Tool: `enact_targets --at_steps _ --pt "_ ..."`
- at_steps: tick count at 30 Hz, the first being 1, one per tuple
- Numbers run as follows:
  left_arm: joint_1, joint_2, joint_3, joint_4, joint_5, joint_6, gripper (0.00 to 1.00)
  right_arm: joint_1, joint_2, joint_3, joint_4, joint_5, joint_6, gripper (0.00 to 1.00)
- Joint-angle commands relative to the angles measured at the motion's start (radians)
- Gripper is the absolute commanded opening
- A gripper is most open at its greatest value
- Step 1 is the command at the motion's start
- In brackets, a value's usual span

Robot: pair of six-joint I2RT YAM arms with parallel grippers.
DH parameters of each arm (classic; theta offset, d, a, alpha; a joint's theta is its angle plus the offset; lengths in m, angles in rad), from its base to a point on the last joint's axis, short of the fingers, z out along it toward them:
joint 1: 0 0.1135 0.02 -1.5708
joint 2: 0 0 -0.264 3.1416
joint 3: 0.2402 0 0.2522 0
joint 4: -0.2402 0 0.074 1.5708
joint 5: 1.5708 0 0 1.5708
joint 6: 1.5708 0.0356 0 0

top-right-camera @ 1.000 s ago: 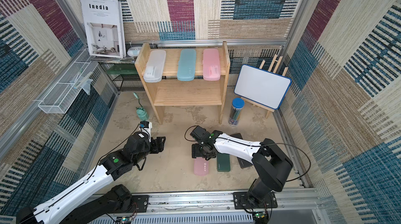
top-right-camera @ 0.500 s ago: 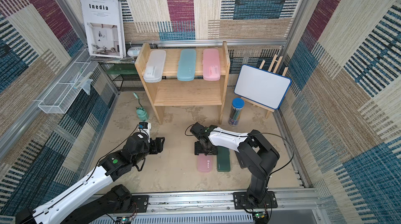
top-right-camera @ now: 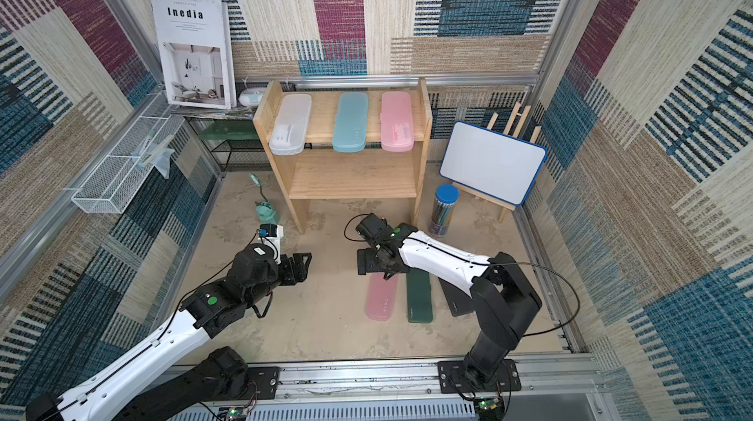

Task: Remove the pencil cases from the shelf
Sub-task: Place the pencil case at the center of the board, then pick up the pencil case from the shelf.

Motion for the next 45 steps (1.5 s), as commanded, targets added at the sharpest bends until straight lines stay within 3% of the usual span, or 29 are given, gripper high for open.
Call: enact_targets --at_steps 1,6,9,13,15,17,20,28,33,40,45 --pt "0.021 -0.022 0.067 0.05 0.1 0.002 0.81 0.0 -0.098 0.009 0.015 0.054 -0.047 0.99" --pt "0.105 -0.035 0.24 0.108 0.248 -0.007 0.87 0.001 -0.276 -0.04 0.132 0.056 -0.089 0.99" --pt "0.173 -0.003 0.339 0.188 0.368 -0.076 0.89 0.0 -0.357 -0.081 0.194 0.078 -0.088 0.99" --pt "0.272 0.069 0.395 0.368 0.529 -0.293 0.94 0.001 -0.405 -0.083 0.193 0.131 -0.085 0.99" --pt "0.337 0.114 0.371 0.557 0.594 -0.472 0.95 0.001 -0.419 -0.078 0.188 0.14 -0.103 0.99" --pt "0.383 0.16 0.356 0.698 0.614 -0.605 0.95 0.0 -0.429 -0.078 0.189 0.137 -0.116 0.99" --pt "0.42 0.225 0.372 0.781 0.614 -0.679 0.96 0.0 -0.43 -0.082 0.197 0.111 -0.134 0.99" --pt "0.447 0.31 0.425 0.82 0.575 -0.727 0.95 0.0 -0.403 -0.111 0.211 0.07 -0.127 0.99" --pt "0.449 0.328 0.456 0.751 0.57 -0.675 0.93 0.0 -0.399 -0.108 0.209 0.073 -0.128 0.99" --pt "0.451 0.347 0.495 0.695 0.56 -0.636 0.82 0.0 -0.391 -0.107 0.206 0.077 -0.127 0.99" --pt "0.45 0.375 0.505 0.702 0.577 -0.637 0.8 0.0 -0.377 -0.1 0.199 0.075 -0.125 0.99"
